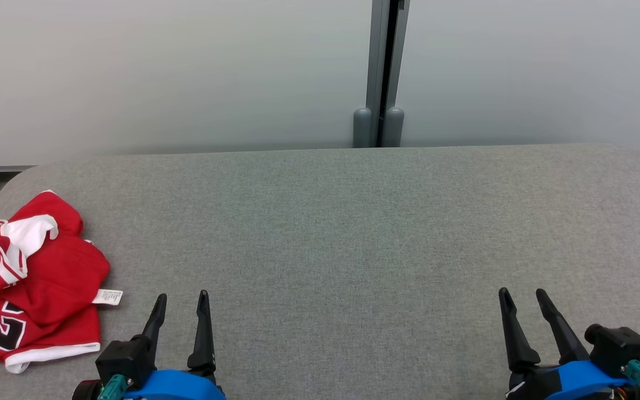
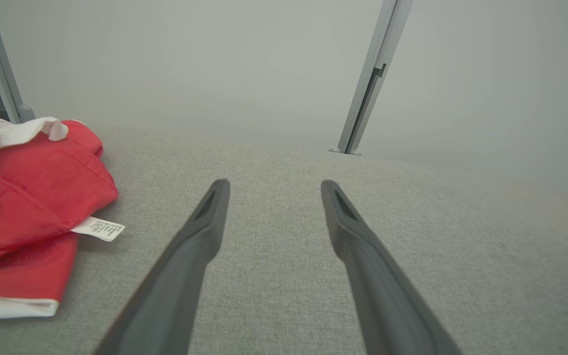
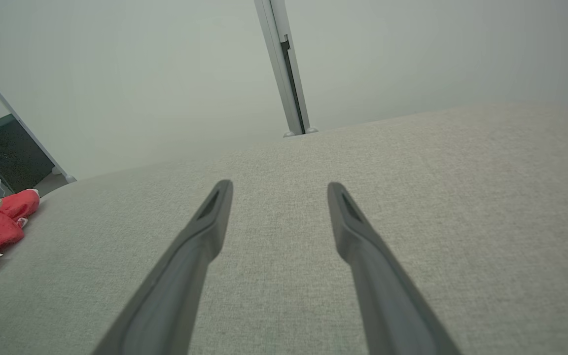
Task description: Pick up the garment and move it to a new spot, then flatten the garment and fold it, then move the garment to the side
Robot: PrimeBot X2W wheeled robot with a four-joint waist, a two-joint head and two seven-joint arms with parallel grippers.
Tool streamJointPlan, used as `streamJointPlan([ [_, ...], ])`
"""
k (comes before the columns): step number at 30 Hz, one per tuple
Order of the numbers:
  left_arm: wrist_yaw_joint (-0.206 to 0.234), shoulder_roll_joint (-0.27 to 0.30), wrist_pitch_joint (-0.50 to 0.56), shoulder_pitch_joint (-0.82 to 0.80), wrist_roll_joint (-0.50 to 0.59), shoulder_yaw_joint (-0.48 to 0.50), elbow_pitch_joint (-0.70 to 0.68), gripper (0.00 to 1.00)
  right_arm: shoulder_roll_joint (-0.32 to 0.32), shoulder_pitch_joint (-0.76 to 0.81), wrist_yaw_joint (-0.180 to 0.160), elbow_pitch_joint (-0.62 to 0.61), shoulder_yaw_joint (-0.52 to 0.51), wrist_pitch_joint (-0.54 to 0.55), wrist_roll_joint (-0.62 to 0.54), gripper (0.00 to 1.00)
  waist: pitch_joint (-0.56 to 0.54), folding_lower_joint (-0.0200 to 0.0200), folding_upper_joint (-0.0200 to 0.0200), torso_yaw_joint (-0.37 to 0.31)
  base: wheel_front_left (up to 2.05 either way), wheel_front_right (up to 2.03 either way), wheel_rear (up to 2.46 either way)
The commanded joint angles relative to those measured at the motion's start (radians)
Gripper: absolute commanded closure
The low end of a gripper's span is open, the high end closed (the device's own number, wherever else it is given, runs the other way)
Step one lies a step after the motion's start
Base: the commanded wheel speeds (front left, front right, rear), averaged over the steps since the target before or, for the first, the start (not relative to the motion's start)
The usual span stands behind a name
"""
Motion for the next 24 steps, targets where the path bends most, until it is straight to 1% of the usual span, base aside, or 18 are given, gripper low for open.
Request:
streamJointPlan([
  [1, 0.005, 0.008, -0.01, -0.001, 0.019, -0.005, -0.007, 0.0, -0.007, 0.01, 0.002, -0.008, 0.002, -0.009, -0.017, 0.0, 0.001, 0.0, 0.0, 0.0, 0.0, 0.0, 0.0],
  [11, 0.023, 0.006, -0.029, 0.012, 0.039, -0.003, -0.011, 0.0, -0.007, 0.017, 0.002, -0.011, 0.009, -0.03, -0.078, 0.0, -0.001, 0.0, 0.0, 0.0, 0.0, 0.0, 0.0],
  [20, 0.035, 0.016, -0.041, 0.02, 0.063, -0.011, -0.023, 0.0, -0.008, 0.018, 0.002, -0.013, 0.013, -0.044, -0.129, 0.0, 0.001, 0.0, 0.0, 0.001, 0.0, 0.0, 0.0],
  [24, 0.038, 0.016, -0.038, 0.023, 0.052, -0.009, -0.026, 0.0, -0.008, 0.016, 0.002, -0.013, 0.013, -0.046, -0.121, 0.0, 0.003, 0.0, 0.0, 0.0, 0.0, 0.0, 0.0],
])
